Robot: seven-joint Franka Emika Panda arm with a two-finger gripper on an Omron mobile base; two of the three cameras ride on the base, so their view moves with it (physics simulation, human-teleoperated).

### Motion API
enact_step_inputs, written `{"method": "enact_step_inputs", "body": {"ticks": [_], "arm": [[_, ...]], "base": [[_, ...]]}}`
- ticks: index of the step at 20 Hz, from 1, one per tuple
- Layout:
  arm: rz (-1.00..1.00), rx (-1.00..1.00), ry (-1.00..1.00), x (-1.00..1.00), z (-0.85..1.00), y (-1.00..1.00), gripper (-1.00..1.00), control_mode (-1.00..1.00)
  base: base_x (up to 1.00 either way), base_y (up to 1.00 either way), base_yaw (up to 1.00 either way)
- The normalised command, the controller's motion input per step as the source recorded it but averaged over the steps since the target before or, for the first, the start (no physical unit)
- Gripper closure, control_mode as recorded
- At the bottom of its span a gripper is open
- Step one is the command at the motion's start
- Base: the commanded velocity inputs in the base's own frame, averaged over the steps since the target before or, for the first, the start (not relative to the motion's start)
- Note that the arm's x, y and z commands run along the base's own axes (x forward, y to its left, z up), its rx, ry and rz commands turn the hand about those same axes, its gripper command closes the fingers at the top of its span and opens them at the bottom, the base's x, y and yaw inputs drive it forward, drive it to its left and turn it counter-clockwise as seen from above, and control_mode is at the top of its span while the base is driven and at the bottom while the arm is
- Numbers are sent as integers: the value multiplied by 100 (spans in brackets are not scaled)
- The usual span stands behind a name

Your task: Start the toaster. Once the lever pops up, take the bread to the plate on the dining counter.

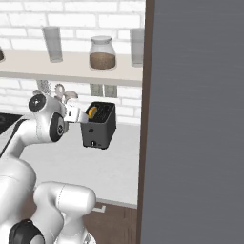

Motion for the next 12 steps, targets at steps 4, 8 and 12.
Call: {"method": "enact_step_inputs", "body": {"ticks": [4, 8, 12], "arm": [[0, 0, 7, 51, 0, -3, -100, -100], [0, 0, 5, 50, 0, -1, -100, -100], [0, 0, 10, 39, 0, 0, -100, -100]], "base": [[0, 0, 0], [0, 0, 0], [0, 0, 0]]}}
